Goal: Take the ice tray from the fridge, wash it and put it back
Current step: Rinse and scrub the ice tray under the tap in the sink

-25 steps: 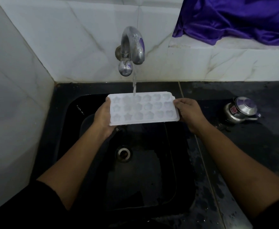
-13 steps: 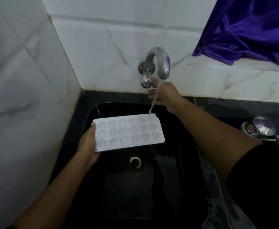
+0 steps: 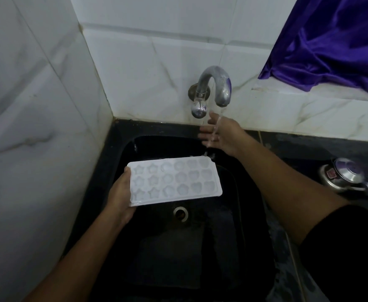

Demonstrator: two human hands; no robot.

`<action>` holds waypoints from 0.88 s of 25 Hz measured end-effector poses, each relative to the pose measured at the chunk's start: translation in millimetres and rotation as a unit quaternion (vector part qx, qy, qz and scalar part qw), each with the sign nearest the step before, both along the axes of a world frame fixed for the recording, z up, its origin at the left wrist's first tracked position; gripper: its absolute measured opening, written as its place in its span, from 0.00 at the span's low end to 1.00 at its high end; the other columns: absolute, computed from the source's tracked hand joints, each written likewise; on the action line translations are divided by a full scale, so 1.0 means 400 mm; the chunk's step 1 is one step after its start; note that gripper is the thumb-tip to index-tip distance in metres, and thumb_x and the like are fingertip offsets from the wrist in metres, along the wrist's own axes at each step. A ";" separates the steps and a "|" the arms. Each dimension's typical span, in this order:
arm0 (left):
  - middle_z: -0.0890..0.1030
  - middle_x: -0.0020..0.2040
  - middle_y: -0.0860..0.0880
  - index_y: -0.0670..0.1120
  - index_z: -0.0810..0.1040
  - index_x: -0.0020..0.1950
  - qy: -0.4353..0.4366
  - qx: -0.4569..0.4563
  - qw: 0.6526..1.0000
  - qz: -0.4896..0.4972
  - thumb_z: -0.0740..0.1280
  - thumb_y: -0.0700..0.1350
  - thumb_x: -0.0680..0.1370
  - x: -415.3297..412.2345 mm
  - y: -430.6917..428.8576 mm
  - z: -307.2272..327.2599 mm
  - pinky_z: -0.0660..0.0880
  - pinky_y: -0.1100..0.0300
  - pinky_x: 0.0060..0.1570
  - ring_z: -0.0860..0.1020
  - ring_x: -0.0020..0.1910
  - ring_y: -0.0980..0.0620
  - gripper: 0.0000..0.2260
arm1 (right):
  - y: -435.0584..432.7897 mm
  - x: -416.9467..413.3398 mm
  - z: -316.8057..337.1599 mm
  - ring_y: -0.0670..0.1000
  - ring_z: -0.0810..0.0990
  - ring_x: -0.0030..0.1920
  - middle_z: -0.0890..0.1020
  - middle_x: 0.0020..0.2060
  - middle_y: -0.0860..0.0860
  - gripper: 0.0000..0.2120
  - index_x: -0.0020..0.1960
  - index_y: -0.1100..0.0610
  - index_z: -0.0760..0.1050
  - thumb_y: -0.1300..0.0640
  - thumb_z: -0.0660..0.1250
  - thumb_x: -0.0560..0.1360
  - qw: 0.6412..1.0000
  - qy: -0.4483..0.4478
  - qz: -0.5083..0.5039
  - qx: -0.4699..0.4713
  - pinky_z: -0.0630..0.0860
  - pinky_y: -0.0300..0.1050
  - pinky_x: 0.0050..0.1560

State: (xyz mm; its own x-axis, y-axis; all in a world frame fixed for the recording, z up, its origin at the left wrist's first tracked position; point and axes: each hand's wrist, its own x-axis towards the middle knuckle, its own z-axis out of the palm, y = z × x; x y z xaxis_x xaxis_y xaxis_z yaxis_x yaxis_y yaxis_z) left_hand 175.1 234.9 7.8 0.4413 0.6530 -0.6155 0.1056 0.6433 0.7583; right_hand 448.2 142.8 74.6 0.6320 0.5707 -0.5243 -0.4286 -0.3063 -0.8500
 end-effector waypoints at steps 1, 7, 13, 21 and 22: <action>0.90 0.46 0.48 0.46 0.83 0.59 0.000 0.001 1.000 0.001 0.57 0.56 0.88 0.000 -0.002 0.001 0.82 0.54 0.40 0.89 0.43 0.49 0.19 | -0.042 -0.019 -0.011 0.58 0.85 0.54 0.84 0.57 0.57 0.13 0.56 0.56 0.76 0.45 0.63 0.85 0.999 -0.040 0.000 -0.036 0.83 0.54 0.52; 0.89 0.52 0.45 0.45 0.84 0.59 -0.008 0.007 1.000 -0.008 0.59 0.57 0.87 -0.001 -0.061 0.028 0.81 0.49 0.50 0.89 0.46 0.47 0.20 | -0.296 -0.157 -0.074 0.52 0.88 0.46 0.86 0.51 0.56 0.10 0.60 0.57 0.78 0.53 0.65 0.85 0.990 -0.109 0.062 -0.060 0.84 0.48 0.42; 0.85 0.63 0.41 0.42 0.80 0.70 -0.027 -0.014 0.999 -0.019 0.59 0.60 0.86 -0.017 -0.134 0.025 0.82 0.45 0.53 0.86 0.60 0.40 0.25 | -0.373 -0.166 -0.102 0.57 0.86 0.52 0.85 0.50 0.56 0.08 0.59 0.55 0.78 0.64 0.68 0.81 0.981 -0.179 0.037 -0.058 0.81 0.50 0.45; 0.89 0.53 0.45 0.44 0.82 0.62 -0.024 -0.012 0.999 0.028 0.56 0.58 0.88 -0.026 -0.223 0.033 0.84 0.57 0.36 0.89 0.47 0.48 0.22 | -0.417 -0.165 -0.086 0.46 0.81 0.55 0.80 0.58 0.46 0.14 0.67 0.49 0.76 0.47 0.66 0.83 0.898 -0.404 0.161 -0.061 0.78 0.46 0.55; 0.89 0.54 0.44 0.43 0.82 0.63 -0.021 -0.004 0.999 0.034 0.56 0.58 0.88 -0.028 -0.229 0.034 0.84 0.57 0.38 0.89 0.48 0.48 0.22 | -0.423 -0.164 -0.089 0.46 0.79 0.60 0.77 0.64 0.46 0.17 0.69 0.48 0.75 0.43 0.64 0.83 0.869 -0.448 0.203 -0.061 0.76 0.46 0.58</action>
